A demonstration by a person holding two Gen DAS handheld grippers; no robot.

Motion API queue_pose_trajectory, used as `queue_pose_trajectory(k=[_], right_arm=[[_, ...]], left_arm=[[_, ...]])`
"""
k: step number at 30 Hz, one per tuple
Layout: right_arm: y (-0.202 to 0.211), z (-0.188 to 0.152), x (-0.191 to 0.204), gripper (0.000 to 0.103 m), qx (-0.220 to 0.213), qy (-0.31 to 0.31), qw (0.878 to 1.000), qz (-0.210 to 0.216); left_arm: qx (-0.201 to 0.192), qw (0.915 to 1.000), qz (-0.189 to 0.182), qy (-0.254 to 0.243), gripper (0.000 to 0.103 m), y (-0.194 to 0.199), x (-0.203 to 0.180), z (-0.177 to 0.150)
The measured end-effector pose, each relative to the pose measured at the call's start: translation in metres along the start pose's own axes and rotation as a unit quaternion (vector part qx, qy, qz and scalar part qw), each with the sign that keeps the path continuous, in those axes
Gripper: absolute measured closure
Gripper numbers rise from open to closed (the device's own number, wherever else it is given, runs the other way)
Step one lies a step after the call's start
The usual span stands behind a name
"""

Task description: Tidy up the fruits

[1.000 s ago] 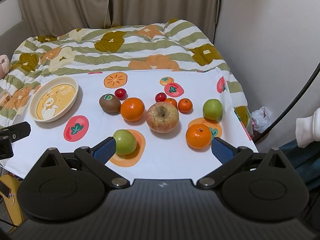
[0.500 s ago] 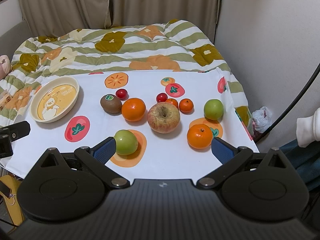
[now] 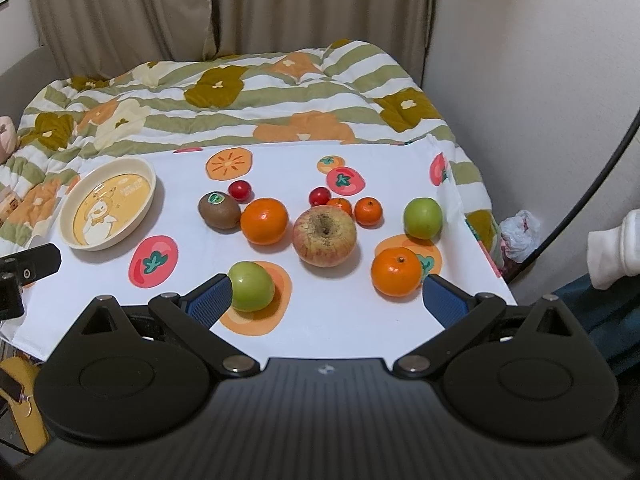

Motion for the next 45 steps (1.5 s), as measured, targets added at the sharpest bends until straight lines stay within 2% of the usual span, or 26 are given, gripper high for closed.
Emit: queue_pose_trajectory(k=[7,13,22,31,36,39,45], right_arm=[[-0.013,-0.003,-0.015,0.000,-0.011,-0.019,1.000,-0.016],[-0.038,-0.002,-0.034,0.000,-0.019,-0.011,1.000,0.002],[-0.092,0.003,-0.042,0.000,-0.013,0.003,0.999,0.051],[-0.139,0.010,-0.037,0.000,0.000,0.037,0.995,0.089],[-0.159,0.012,-0.029,0.000,0.005,0.060,0.992,0.110],[-0.168,0.012,-0.023,0.000,0.006,0.071,0.990,0.118],[-0.183,0.013,-0.013,0.000,0.010,0.087,0.987,0.134]], left_arm=[[-0.010,0.9981,-0.046,-0.040,0.000,-0.025,-0.022,-0.003],[-0.009,0.9960,-0.068,-0.057,0.001,-0.054,-0.052,-0.013],[-0.013,0.9957,-0.050,-0.077,0.002,-0.087,-0.095,-0.021],[0.015,0.9948,-0.053,-0.085,0.009,-0.125,-0.133,-0.034],[0.032,0.9946,-0.042,-0.090,0.016,-0.144,-0.143,-0.041],[0.043,0.9939,-0.037,-0.095,0.026,-0.155,-0.147,-0.046],[0.045,0.9937,-0.034,-0.097,0.031,-0.165,-0.150,-0.050]])
Point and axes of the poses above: each gripper's, at about its wrist camera, not at the fingertips, and y roughly against the way its jaws point, x to its left, z to its top, the point moved 8 cm from there along -y, roughly the way its jaws point, and after that the axes turned 5 degrees about -y, right-handed, at the moved point
